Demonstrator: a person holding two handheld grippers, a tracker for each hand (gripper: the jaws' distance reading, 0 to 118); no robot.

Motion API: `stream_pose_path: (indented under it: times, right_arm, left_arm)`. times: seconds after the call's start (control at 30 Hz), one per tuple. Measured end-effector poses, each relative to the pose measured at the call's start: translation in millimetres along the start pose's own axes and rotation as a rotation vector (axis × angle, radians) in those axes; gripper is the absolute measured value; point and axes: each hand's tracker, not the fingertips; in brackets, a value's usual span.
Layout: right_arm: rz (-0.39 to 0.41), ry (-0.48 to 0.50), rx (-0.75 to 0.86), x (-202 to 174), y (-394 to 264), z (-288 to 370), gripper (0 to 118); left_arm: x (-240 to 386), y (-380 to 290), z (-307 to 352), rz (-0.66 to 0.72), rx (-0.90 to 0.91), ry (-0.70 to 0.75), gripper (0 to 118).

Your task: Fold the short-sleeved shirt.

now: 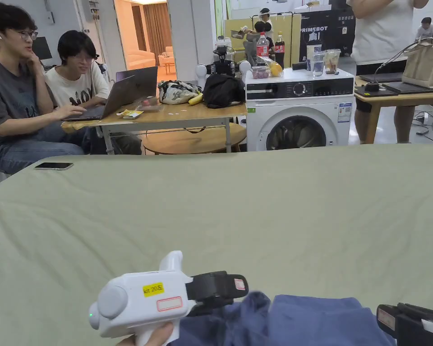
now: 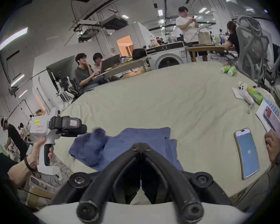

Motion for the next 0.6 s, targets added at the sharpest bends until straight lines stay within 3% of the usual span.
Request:
stream_pose_path:
  times: [0.03,0.07,0.17,0.27,0.47,0.57,0.6]
  right_arm:
    - [0.004,-0.002,-0.002,1,0,2,0]
    - [0.008,-0.004,-0.001,1,0,3,0]
    - [-0.014,-0.003,0.008,4,0,4,0]
    - [-0.042,0.015,-0.005,4,-3,2,0]
    - [0.001,-0.008,-0.035,-4,-7,4,0]
    - [0.025,-0.027,-0.034,-3,-9,4,0]
    - [0.018,-0.028,-0.036,-1,-10,2,0]
  left_arm:
    - [-5,0,7,0.020,0.004,0.053,15]
    - [-7,-1,10,0.031,0.005,0.086,6]
    - [-28,-14,7,0.076,0.010,0.101,6]
    - [-34,-36,-25,0.184,-0.060,-0.021,6]
    - [-11,-63,-87,0.002,-0.242,0.112,6]
    - [-14,-47,-61,0.068,-0.197,0.041,6]
    - [-15,-41,-43,0.070,-0.150,0.017,14]
